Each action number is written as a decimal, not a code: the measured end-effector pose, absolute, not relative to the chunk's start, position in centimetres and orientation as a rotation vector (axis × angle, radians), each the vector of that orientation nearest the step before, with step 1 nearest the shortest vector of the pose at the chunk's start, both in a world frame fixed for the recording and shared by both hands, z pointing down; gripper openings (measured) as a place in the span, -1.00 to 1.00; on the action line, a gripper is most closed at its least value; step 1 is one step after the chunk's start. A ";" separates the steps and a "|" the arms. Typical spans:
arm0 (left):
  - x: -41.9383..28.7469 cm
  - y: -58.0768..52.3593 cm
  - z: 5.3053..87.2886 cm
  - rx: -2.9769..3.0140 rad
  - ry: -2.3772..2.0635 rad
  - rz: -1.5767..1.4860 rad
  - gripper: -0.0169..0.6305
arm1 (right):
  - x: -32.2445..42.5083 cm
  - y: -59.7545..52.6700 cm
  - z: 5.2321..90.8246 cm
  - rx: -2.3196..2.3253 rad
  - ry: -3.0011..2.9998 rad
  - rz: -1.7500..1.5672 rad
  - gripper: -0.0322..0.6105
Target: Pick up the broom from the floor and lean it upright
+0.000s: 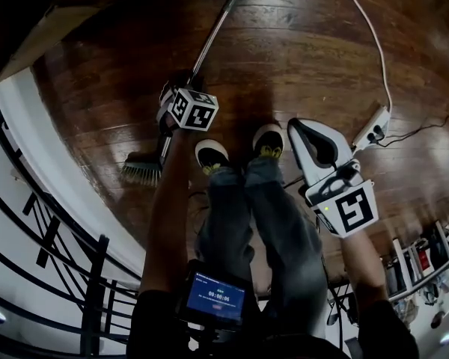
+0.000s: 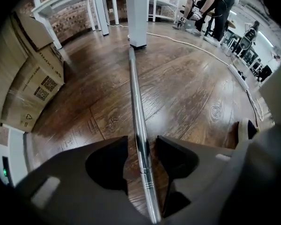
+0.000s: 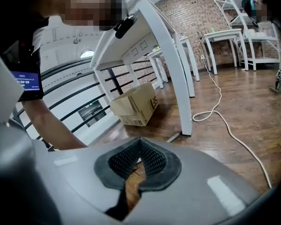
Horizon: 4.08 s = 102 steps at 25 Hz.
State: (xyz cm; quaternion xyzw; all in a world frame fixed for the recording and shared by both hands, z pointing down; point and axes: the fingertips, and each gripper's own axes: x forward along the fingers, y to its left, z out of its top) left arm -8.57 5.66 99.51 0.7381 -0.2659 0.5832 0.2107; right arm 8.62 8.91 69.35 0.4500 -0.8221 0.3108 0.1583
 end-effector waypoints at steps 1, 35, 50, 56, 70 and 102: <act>-8.5 5.5 99.7 2.055 -0.734 1.627 -0.28 | 8.7 8.9 69.6 1.293 -2.344 0.894 -0.89; -15.8 5.8 61.9 2.300 -1.148 0.948 -0.66 | -7.0 -1.3 39.0 1.125 -2.661 0.767 -0.16; -9.5 -1.2 56.8 2.371 -1.192 0.811 -0.66 | -9.2 -8.0 34.0 1.029 -2.753 0.449 -0.58; -6.5 -6.4 56.6 2.372 -1.222 0.772 -0.66 | -6.5 -13.1 33.7 0.988 -2.765 0.434 -0.58; -5.3 -8.7 57.2 2.393 -1.234 0.806 -0.46 | -5.4 -14.5 35.7 0.958 -2.727 0.386 -0.33; -6.3 -5.7 39.0 2.541 -1.236 0.359 -0.53 | 6.1 -8.9 35.9 1.178 -2.814 0.554 -0.13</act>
